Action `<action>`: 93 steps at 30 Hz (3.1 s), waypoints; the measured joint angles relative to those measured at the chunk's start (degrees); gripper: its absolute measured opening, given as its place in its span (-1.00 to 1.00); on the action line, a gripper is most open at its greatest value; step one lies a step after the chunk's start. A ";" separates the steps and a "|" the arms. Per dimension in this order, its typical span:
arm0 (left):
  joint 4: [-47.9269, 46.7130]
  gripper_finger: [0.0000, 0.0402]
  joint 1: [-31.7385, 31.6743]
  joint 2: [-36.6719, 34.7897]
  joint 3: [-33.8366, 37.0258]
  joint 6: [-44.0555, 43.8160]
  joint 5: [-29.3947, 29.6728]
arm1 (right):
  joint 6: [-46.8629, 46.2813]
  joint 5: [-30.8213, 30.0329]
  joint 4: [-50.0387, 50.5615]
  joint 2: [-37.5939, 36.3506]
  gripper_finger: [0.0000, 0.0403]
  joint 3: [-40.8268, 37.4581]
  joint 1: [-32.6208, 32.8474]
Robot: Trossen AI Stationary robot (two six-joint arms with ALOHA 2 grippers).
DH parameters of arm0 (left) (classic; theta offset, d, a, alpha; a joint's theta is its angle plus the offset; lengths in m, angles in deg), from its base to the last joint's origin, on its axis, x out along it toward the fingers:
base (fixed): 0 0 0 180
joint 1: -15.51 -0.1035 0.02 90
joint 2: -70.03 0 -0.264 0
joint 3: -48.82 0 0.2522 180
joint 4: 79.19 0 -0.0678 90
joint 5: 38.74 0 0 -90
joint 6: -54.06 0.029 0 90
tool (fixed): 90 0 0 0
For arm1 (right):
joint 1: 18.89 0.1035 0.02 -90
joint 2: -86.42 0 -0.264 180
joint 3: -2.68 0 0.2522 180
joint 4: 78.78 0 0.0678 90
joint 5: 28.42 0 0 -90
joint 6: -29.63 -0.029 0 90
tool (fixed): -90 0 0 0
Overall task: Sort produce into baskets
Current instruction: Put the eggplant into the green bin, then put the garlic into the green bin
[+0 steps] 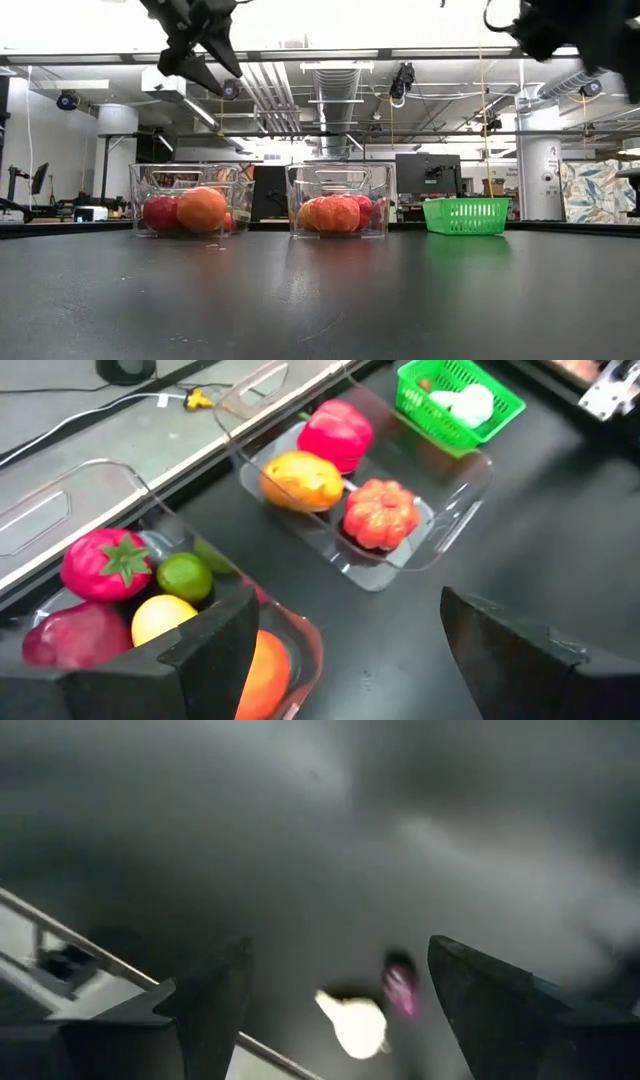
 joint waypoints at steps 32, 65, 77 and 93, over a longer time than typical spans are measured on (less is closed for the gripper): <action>2.74 0.45 0.49 0.13 0.00 -2.26 0.07 | -20.09 3.48 -28.15 16.30 0.21 -18.15 23.85; 8.79 0.46 6.87 0.17 0.00 -8.89 -0.09 | 12.62 -17.15 -25.68 2.86 -0.52 -11.96 -14.73; 6.75 0.46 13.60 0.17 0.00 -15.76 2.62 | 38.99 -18.26 -20.88 6.84 -0.51 -0.55 -43.53; 5.94 0.46 15.36 0.17 0.00 -18.13 4.61 | 42.71 -14.54 -20.71 15.32 -0.02 1.78 -51.86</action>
